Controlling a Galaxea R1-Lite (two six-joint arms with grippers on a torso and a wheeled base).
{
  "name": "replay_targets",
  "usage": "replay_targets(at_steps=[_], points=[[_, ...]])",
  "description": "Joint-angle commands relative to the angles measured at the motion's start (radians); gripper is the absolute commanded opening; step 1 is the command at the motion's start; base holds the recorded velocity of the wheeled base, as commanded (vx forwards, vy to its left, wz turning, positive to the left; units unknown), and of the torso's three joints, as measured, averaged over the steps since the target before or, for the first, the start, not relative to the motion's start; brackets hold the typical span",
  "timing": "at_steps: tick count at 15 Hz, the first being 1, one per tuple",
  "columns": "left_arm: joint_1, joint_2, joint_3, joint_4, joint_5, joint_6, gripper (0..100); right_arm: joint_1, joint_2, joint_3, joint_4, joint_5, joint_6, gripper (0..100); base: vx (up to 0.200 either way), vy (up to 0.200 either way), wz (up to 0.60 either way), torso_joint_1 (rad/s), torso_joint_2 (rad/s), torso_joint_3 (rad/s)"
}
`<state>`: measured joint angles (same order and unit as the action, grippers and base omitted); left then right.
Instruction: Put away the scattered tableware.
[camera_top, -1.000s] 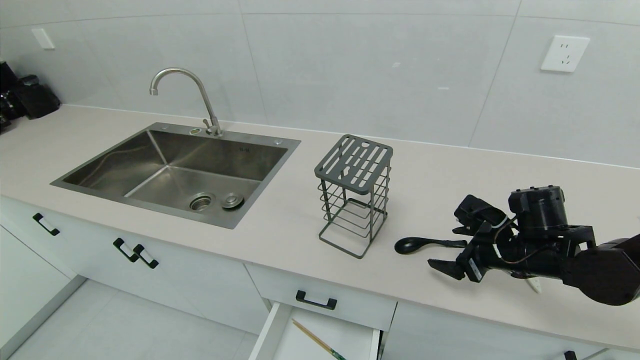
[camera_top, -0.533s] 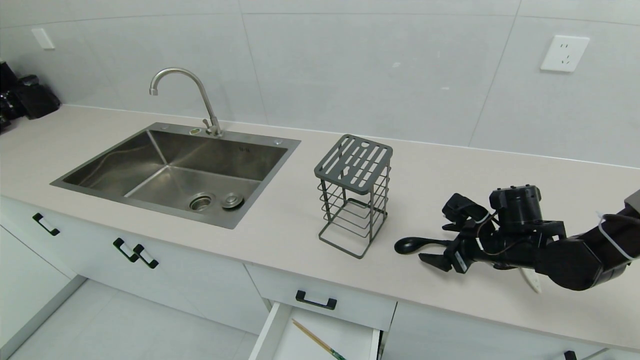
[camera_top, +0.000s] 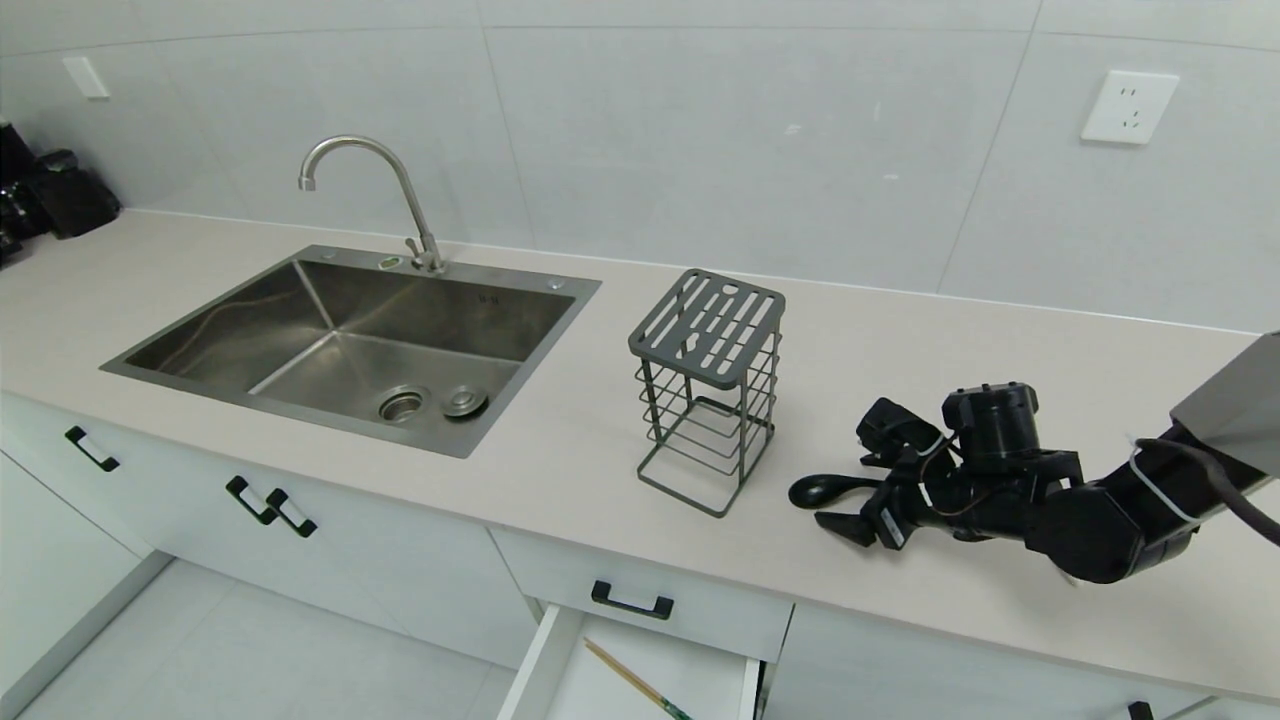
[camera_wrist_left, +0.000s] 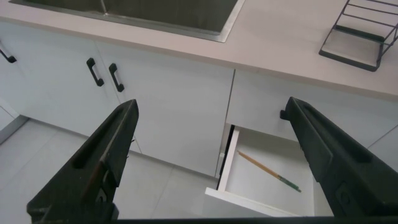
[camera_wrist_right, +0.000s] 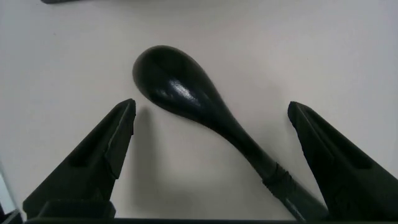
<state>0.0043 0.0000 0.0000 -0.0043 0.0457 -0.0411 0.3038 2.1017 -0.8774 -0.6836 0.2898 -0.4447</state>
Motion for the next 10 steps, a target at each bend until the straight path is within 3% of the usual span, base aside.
replay_targets(at_steps=[1, 4, 5, 10], points=[[0.000, 0.000, 0.000, 0.000, 0.000, 0.000, 100, 0.005, 0.023, -0.002, -0.002, 0.000, 0.000, 100, 0.000, 0.000, 0.00, 0.000, 0.00, 0.000], [0.000, 0.000, 0.000, 0.000, 0.000, 0.000, 100, 0.006, 0.029, 0.005, -0.002, 0.000, 0.001, 100, 0.000, 0.000, 0.00, 0.000, 0.00, 0.000], [0.000, 0.000, 0.000, 0.000, 0.000, 0.000, 100, 0.006, 0.027, 0.005, -0.002, 0.000, 0.001, 0, 0.000, 0.000, 0.00, 0.000, 0.00, 0.000], [0.000, 0.000, 0.000, 0.000, 0.000, 0.000, 100, 0.015, -0.002, 0.055, -0.022, 0.002, -0.002, 0, 0.000, 0.000, 0.00, 0.000, 0.00, 0.000]])
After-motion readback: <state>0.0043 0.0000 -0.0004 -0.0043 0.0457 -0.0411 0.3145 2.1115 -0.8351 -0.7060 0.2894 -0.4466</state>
